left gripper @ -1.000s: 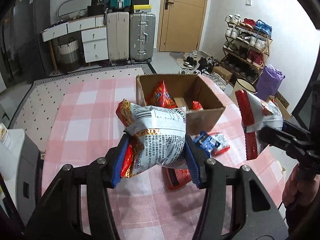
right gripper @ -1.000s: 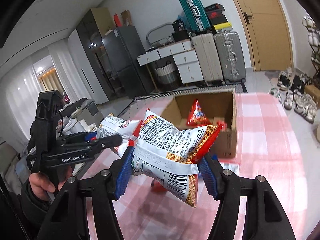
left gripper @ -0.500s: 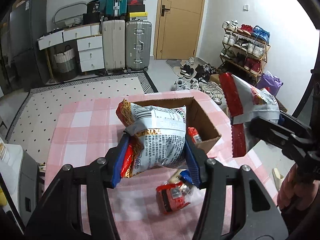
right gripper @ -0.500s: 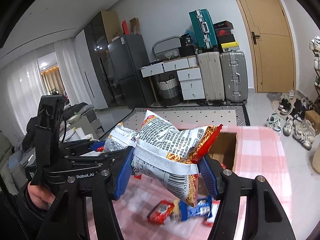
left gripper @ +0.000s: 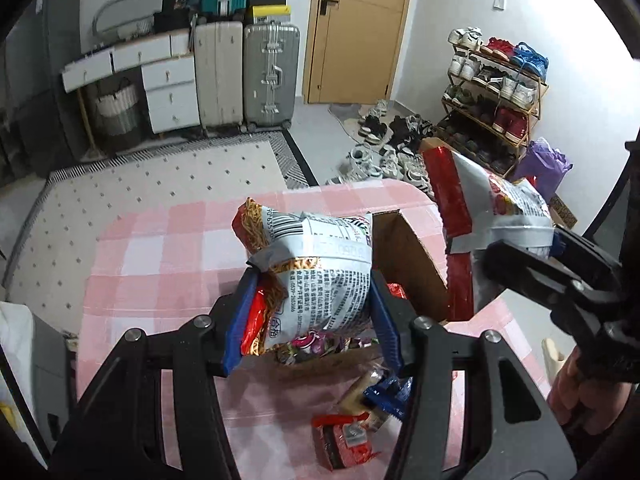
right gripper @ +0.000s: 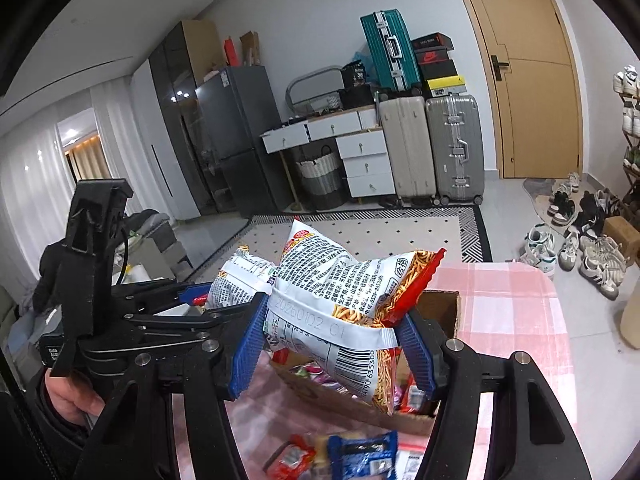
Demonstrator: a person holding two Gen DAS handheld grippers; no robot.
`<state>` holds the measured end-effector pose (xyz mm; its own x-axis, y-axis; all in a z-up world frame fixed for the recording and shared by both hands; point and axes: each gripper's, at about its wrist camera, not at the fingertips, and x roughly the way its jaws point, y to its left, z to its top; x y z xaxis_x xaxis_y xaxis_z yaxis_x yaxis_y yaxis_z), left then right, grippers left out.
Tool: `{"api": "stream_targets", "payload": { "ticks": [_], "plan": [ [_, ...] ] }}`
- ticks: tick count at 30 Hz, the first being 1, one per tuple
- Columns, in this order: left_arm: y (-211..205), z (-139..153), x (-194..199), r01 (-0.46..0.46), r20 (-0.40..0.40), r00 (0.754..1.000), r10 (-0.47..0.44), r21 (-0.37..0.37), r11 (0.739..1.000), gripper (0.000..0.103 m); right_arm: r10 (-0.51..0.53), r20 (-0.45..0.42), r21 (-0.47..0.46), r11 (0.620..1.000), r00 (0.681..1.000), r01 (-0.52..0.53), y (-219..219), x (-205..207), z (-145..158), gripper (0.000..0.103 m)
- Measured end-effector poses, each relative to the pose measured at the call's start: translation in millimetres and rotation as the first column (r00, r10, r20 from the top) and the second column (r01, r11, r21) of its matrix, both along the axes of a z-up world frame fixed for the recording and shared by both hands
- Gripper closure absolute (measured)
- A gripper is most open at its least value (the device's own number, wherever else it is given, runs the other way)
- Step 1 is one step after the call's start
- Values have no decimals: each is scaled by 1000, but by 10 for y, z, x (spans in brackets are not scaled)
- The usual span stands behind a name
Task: Organize snacks
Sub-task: 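Carry both white chip bags up and over the SF box, then open both grippers to drop the white chip bags into the box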
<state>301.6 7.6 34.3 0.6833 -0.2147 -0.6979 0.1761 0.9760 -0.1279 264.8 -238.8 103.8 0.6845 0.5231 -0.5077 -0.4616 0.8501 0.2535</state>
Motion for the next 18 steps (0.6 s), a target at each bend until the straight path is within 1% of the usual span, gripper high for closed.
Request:
{"api": "stream_targets", "payload": {
  "ticks": [3,6,11,14,16,18],
  "plan": [
    [-49,-139,170,1,-16,1000,-1,13,1000,52,-20,-14,-23,1000,1000,19,18,133,-113,40],
    [-93,-297,332,9,-39,999,-9,7,1000,52,-35,-51,-42,999,998,33,41,272,-286,40],
    [-162,-555,622,10,-76,997,-9,11,1000,52,-50,-76,-60,997,996,45,35,448,-512,40],
    [-192,-706,738,6,-98,995,-6,5,1000,52,-61,-99,-70,996,993,54,31,556,-658,40],
    [-201,-780,809,9,-105,994,-11,-16,1000,52,-68,-111,-81,995,991,60,30,626,-755,40],
    [-208,-848,867,15,-111,994,-16,-15,1000,52,-69,-121,-85,995,990,59,18,680,-834,39]
  ]
}}
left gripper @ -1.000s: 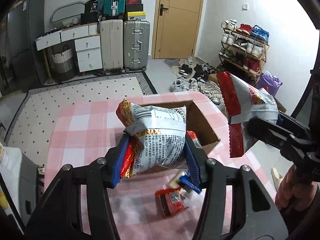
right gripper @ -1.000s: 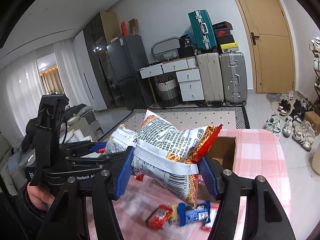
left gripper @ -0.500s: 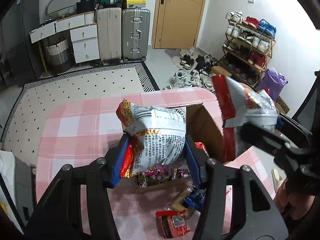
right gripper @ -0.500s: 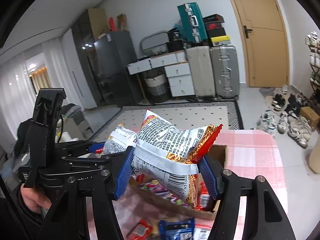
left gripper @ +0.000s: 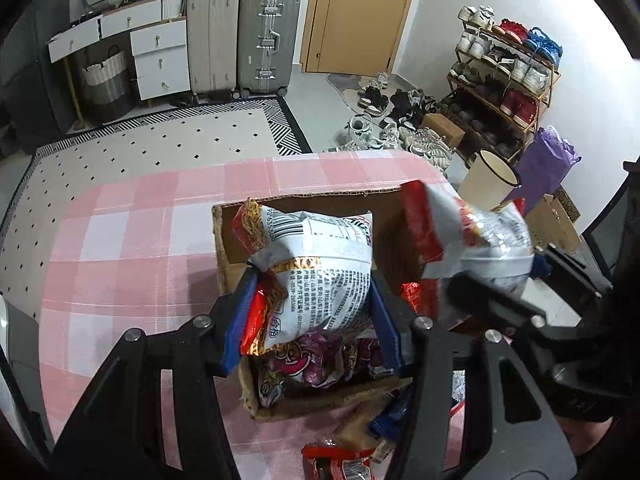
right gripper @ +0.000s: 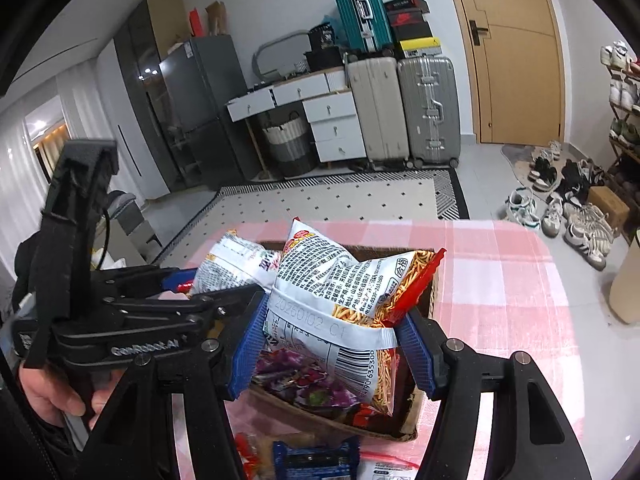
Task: Organize snacks
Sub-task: 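Open both grippers to drop the white chip bags into the box, then withdraw both grippers from the box toward the remaining snacks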
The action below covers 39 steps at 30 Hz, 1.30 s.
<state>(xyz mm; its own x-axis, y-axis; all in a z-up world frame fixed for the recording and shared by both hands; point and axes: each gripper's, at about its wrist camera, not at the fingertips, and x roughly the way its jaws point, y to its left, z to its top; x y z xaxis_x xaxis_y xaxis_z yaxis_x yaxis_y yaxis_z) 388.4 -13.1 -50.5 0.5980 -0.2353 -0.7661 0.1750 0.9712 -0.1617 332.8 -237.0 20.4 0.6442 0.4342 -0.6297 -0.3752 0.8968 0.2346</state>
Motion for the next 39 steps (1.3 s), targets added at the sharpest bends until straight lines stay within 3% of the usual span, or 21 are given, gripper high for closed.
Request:
{"api": "stream_targets", "payload": {
  "ticks": [4,7,9,15,21,30,34,39],
  "plan": [
    [-44,-93,95,21,-31,999,-20,19,1000,52,0,-5,6,1000,1000,0,53,80,-103,37],
    [-2,-100,132,-5,-27,1000,6,34,999,35,-11,3,-4,1000,1000,11,74,130,-108,33],
    [99,-73,87,-20,-8,1000,20,21,1000,18,-15,23,-5,1000,1000,16,55,104,-82,23],
    [262,49,-121,-68,40,997,66,28,997,18,-25,81,-9,1000,996,26,-62,-48,49,19],
    [357,112,-361,-80,32,996,80,-3,997,18,-51,124,4,999,991,51,-213,-255,209,13],
    [340,309,-735,-99,96,991,95,37,994,18,-50,151,17,999,987,48,-237,-523,372,13],
    [386,363,-853,-100,96,991,99,12,995,17,-45,163,22,999,986,42,-255,-661,438,12],
    [416,448,-1122,-100,133,986,98,5,995,10,-42,187,19,999,982,39,-256,-881,525,10]
  ]
}}
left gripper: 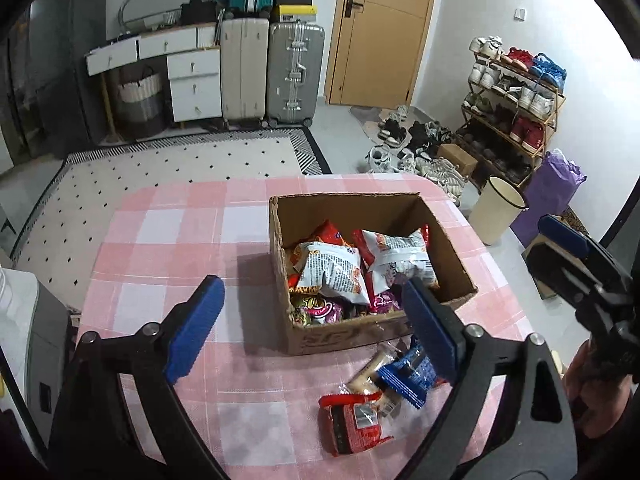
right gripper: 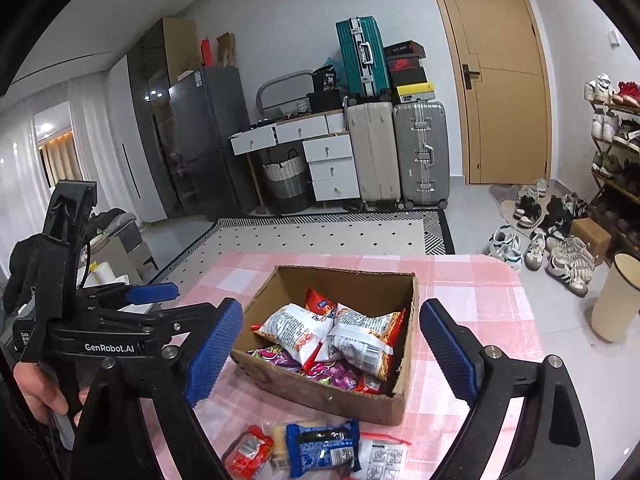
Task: Organize snacks
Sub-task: 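Withdraw both grippers from the box toward the remaining snacks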
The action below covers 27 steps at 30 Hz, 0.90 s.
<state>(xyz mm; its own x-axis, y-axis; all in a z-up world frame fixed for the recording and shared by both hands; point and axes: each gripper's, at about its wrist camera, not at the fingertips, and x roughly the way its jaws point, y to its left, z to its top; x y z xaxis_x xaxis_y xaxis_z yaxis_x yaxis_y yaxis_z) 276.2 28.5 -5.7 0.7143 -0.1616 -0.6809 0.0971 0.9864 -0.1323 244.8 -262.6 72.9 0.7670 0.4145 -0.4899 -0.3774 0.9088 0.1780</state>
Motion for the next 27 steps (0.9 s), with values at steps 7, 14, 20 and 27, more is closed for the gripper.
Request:
{"api": "stream_targets", "payload": {
  "ticks": [7,14,20,27],
  "plan": [
    [33,30,-305,-3,13,1000,3,-5,1000,3,-2,26,11,1000,1000,2,-48,-313,93,7],
    [36,55,-636,-4,40,999,4,-9,1000,1,1,37,11,1000,999,-1,-102,-644,115,4],
    [-6,37,-876,3,71,997,-3,0,1000,1,-5,31,16,1000,999,4,-175,-876,58,2],
    [-39,-111,-1061,5,42,999,-4,-16,1000,1,-20,17,25,999,1000,20,-257,-1104,-62,1]
  ]
}}
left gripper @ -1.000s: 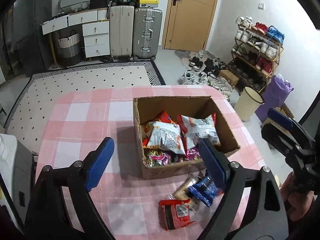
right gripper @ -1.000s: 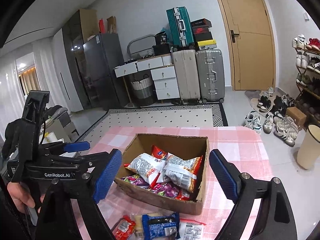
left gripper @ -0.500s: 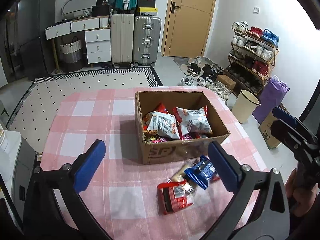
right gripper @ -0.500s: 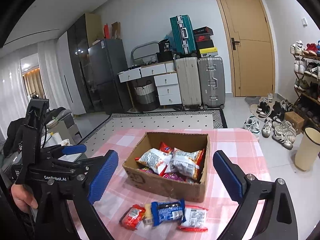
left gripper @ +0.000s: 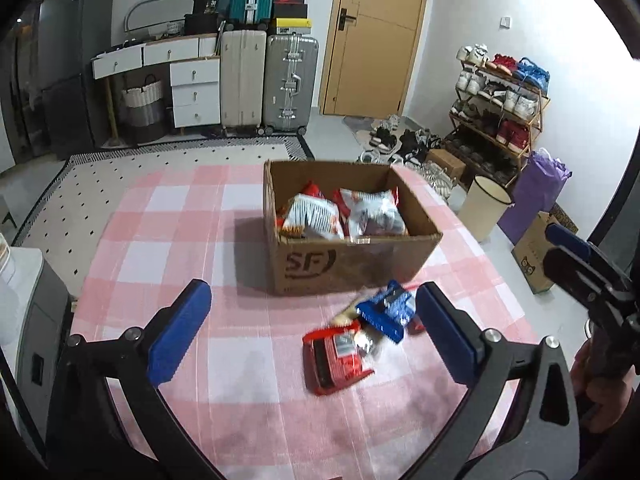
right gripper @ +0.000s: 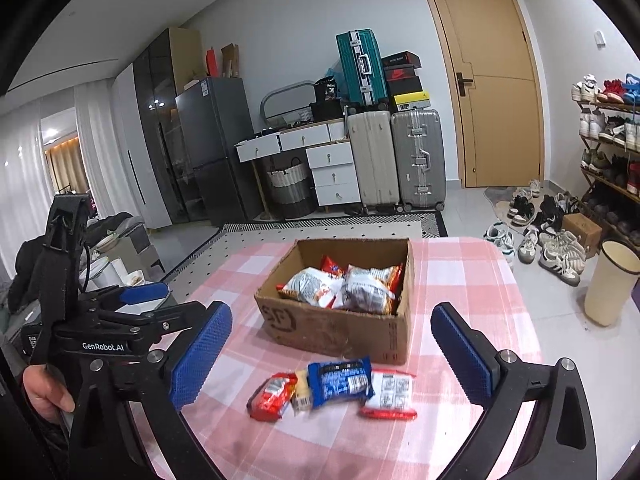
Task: Organize snacks
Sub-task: 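Withdraw both grippers from the box toward the remaining snacks, then grasp the red bar pack with the left gripper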
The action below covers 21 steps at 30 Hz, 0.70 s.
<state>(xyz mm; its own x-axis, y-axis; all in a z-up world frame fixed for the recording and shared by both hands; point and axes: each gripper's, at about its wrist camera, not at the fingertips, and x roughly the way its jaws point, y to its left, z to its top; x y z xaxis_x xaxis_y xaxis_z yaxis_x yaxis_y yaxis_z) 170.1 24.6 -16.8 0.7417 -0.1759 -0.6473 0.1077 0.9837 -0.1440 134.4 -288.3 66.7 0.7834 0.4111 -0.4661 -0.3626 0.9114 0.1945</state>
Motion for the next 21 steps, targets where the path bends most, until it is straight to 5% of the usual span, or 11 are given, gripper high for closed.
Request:
{"api": "stream_targets", "payload": {
  "ticks": [21],
  "plan": [
    [-163,-1002,118,13,-177,984,-17,-23,1000,1,-2,-94,45,999,996,7,-162,-268,-563,1]
  ]
}}
